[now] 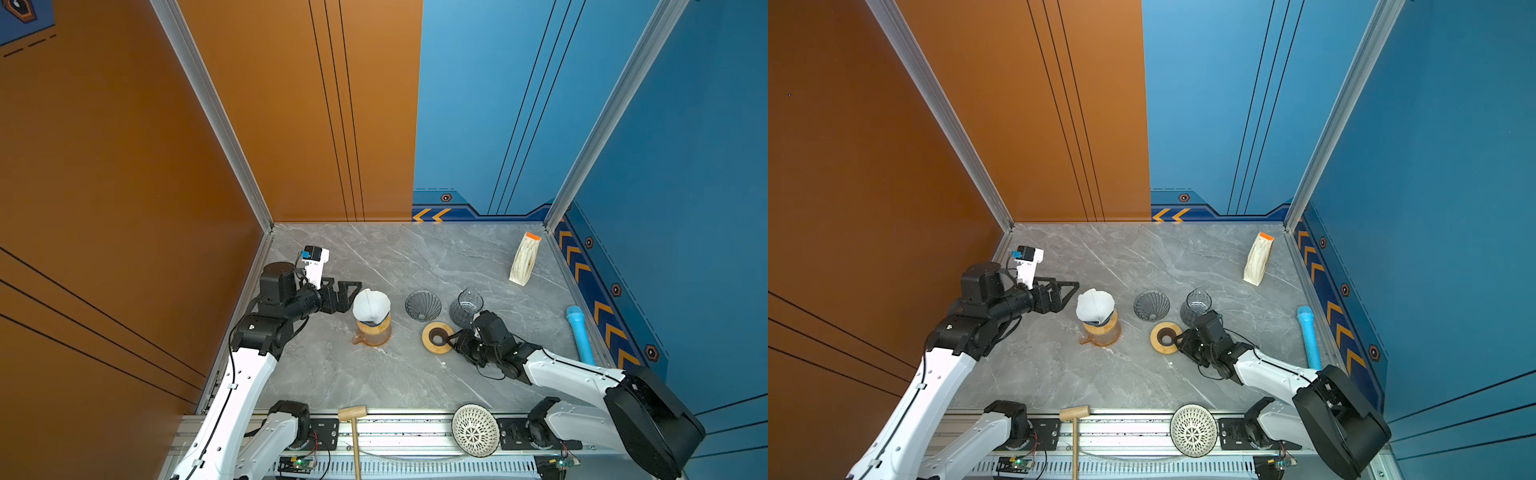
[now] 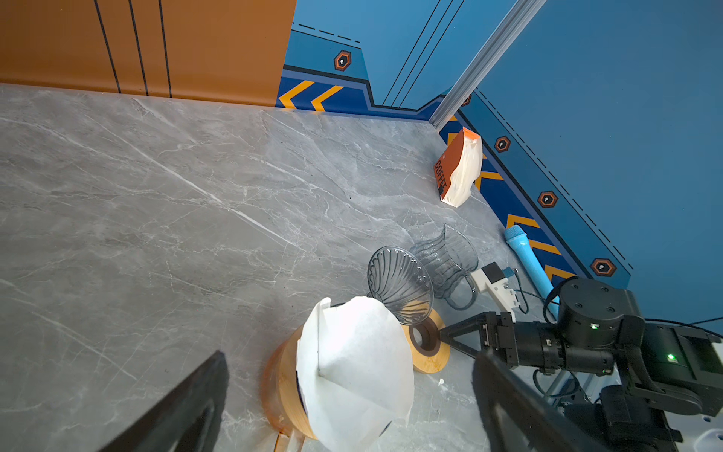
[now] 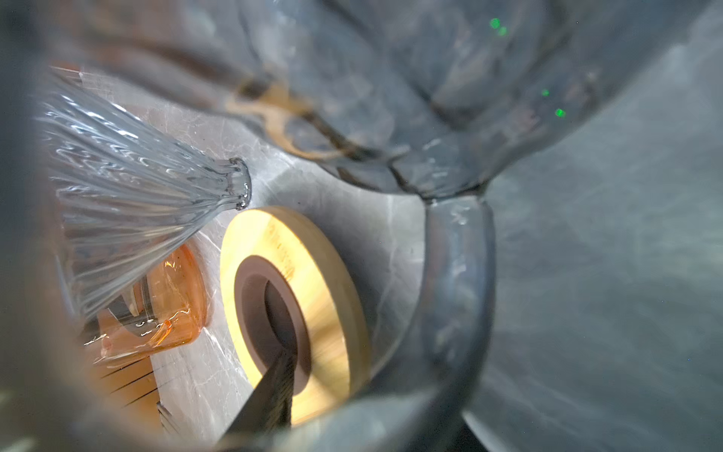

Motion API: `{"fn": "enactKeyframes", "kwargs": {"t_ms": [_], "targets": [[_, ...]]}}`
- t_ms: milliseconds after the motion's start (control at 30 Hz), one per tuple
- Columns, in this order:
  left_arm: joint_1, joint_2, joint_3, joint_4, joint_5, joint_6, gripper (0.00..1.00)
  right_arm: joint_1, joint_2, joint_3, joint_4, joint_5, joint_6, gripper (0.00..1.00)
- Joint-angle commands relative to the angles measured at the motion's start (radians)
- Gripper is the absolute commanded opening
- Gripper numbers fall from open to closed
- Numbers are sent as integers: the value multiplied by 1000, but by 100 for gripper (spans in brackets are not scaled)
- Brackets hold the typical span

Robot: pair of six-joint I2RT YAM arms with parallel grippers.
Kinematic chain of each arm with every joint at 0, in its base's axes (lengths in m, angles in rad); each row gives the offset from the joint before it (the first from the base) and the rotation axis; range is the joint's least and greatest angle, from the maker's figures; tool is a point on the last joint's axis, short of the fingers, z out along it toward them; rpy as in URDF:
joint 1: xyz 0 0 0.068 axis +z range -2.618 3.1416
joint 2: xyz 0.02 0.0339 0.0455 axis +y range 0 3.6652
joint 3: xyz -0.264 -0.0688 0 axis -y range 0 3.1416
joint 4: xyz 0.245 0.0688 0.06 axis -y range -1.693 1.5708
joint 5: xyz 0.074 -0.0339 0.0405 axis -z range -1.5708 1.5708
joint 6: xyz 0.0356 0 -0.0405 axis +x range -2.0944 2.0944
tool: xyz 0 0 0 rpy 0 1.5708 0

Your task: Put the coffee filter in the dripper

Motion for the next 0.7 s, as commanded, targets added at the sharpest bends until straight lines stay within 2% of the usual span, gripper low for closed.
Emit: {"fn": "enactKeyframes", "kwargs": {"t_ms": [0,400,667], "targets": [[11,-1,-16,-17,-2,22,98,13,9,-2,19,13,7,44],[17,-11,-28,-17,3,23,98,56,-37,91,-144,91,-109,45],[30,-30,-47,-19,13,23,98,90,37,143,-206,119,-119,47]]}}
